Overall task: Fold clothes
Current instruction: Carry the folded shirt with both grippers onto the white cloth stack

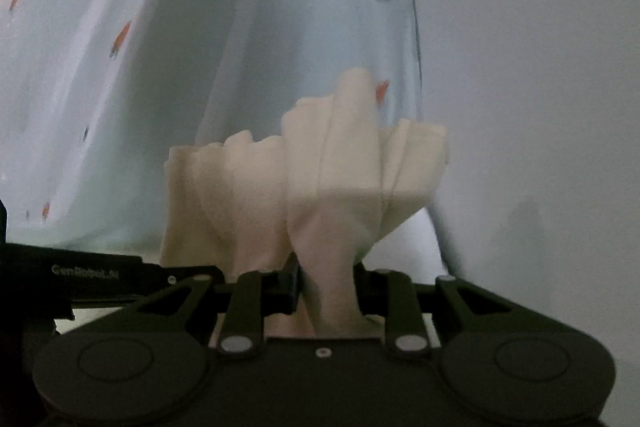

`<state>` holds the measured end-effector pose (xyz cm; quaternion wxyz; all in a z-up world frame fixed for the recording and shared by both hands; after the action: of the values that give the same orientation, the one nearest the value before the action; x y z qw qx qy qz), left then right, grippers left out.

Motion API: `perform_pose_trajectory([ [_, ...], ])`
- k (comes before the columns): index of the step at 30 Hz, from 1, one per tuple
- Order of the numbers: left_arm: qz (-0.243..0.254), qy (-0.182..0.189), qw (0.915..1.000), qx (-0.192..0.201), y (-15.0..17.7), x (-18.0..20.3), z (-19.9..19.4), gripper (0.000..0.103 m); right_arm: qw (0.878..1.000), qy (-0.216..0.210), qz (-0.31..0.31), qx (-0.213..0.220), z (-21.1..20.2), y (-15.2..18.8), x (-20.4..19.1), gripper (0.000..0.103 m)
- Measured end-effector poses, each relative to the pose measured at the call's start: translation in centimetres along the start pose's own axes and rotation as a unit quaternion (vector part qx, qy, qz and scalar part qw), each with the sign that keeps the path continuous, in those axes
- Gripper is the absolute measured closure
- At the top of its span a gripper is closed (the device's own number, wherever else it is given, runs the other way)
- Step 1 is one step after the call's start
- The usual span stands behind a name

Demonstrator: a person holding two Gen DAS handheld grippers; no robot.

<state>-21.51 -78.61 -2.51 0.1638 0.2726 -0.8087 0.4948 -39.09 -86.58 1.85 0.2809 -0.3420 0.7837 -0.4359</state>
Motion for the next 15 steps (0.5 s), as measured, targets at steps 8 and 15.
perform_pose_trajectory([
  [8, 0.0, -0.126, 0.9919, 0.015, -5.4, -4.9, 5.7, 0.041, 0.998, 0.063, -0.008, 0.004, 11.2, -4.4, 3.7, 0.054],
  [15, 0.005, -0.15, 0.988, -0.034, -0.5, -7.1, 4.8, 0.021, 0.998, 0.038, 0.032, -0.047, 13.1, 1.8, 3.3, 0.038],
])
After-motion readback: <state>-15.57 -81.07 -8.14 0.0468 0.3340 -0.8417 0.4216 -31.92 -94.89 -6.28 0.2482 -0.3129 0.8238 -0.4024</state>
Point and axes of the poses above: each gripper's, at about its wrist camera, not at the fingertips, and z roughly the way its jaws point, x to its right, y to its underside, the point moved 6 cm from there along z, roughly the way its jaws point, and after that the axes turned 3 degrees about -x, right-handed, at the moved point
